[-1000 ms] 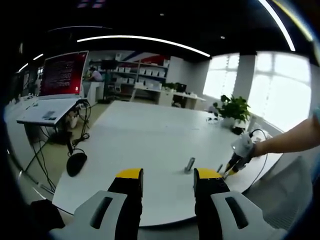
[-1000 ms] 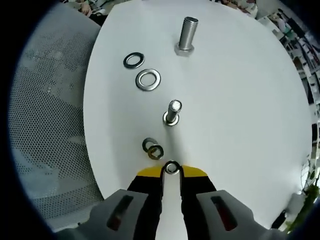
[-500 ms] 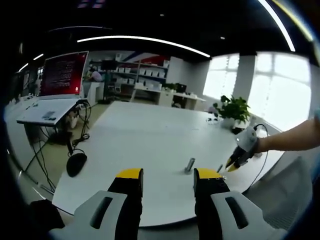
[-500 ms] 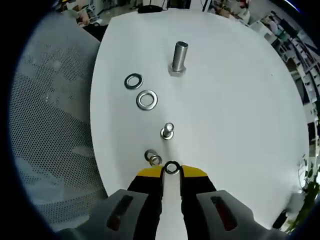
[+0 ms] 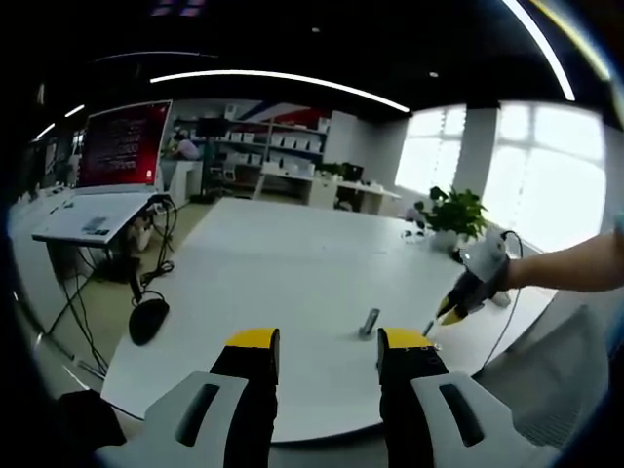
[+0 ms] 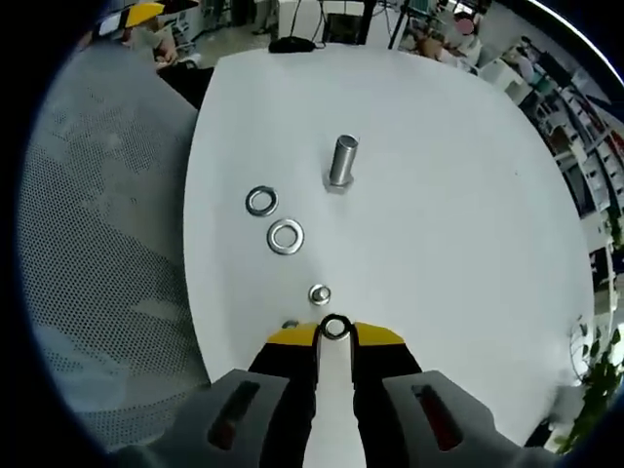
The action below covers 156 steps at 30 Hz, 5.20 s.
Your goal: Place the washer onto the threaded stud by aligning its center hole with the stud, sliding it down to the base, and recovering from edge contact or off-axis alignment until the washer reaches the visible bottom stop.
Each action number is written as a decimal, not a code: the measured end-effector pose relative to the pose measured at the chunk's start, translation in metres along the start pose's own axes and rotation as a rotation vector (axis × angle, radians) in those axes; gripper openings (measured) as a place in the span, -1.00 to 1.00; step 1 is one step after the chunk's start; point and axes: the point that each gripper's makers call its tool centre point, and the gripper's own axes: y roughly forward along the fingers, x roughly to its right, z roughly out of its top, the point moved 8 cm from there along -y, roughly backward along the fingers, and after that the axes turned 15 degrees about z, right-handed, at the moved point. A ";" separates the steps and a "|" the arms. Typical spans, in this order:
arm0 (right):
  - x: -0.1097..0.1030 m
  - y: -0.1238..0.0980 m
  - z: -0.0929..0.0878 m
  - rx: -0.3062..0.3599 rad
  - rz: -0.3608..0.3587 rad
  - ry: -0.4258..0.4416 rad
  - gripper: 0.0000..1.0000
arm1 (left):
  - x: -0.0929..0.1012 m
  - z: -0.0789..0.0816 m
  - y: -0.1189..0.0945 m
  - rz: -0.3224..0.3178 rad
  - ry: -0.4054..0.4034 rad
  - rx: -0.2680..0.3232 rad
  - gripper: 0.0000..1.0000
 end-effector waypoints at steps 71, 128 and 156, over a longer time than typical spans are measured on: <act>0.005 0.060 0.015 -0.217 0.047 -0.086 -0.44 | -0.001 -0.003 0.000 0.017 -0.007 -0.024 -0.23; -0.009 0.054 -0.032 -0.136 0.161 -0.047 -0.64 | 0.000 -0.003 0.000 0.010 0.003 -0.034 -0.23; -0.019 0.057 -0.016 -0.093 0.187 0.000 -0.75 | 0.000 -0.003 0.000 0.011 0.002 -0.032 -0.23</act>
